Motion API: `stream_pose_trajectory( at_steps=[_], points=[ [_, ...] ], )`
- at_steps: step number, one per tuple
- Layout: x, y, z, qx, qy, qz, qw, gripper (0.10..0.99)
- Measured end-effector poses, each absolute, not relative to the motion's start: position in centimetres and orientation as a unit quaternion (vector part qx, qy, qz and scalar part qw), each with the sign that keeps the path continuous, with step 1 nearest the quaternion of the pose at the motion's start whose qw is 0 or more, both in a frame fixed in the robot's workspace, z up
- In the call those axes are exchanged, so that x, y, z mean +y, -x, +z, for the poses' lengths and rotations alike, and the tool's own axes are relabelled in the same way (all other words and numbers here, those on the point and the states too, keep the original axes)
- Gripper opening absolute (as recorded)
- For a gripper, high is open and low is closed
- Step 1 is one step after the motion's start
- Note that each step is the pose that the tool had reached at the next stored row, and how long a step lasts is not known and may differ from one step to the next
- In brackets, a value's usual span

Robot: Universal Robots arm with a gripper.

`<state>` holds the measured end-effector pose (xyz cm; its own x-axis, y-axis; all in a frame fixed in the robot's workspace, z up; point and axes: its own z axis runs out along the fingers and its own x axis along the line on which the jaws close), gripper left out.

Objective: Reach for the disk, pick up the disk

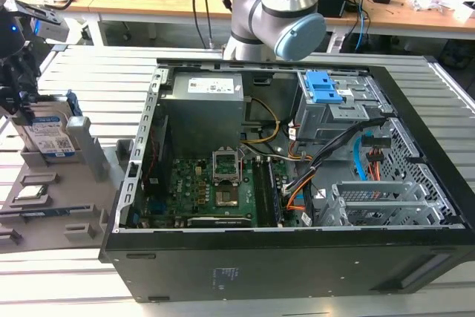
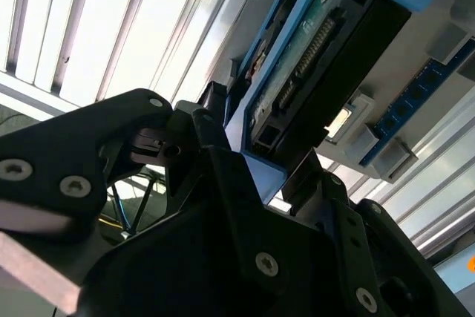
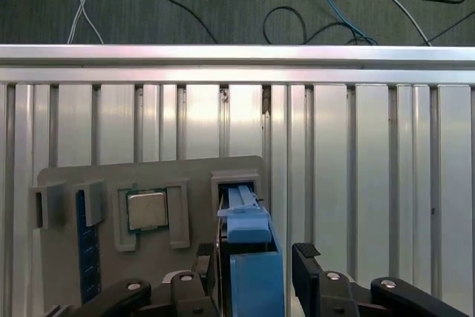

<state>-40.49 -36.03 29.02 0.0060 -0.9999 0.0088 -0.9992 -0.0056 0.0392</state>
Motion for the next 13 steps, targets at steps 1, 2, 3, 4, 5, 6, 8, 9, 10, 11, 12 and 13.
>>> stream_pose_trajectory(
  at_steps=[1,2,3,4,5,6,8,9,10,11,12,13],
  points=[
    [-36.03,40.48,29.02,-0.705,-0.709,-0.011,0.017,0.541],
    [-36.03,40.48,29.02,-0.705,-0.709,-0.011,0.017,0.541],
    [-36.03,40.48,29.02,-0.705,-0.709,-0.011,0.017,0.541],
    [-36.03,40.48,29.02,-0.705,-0.709,-0.011,0.017,0.525],
    [-36.03,40.48,29.02,-0.705,-0.709,-0.011,0.017,0.396],
    [-36.03,40.48,29.02,-0.705,-0.709,-0.011,0.017,0.365],
    [-36.03,40.48,29.02,-0.705,-0.709,-0.011,0.017,0.365],
    [-36.03,40.48,29.02,-0.705,-0.709,-0.011,0.017,0.365],
    [-36.03,40.48,29.02,-0.705,-0.709,-0.011,0.017,0.365],
    [-36.03,40.48,29.02,-0.705,-0.709,-0.011,0.017,0.365],
    [-36.03,40.48,29.02,-0.705,-0.709,-0.011,0.017,0.365],
    [-36.03,40.48,29.01,-0.705,-0.709,-0.011,0.017,0.365]
  ],
)
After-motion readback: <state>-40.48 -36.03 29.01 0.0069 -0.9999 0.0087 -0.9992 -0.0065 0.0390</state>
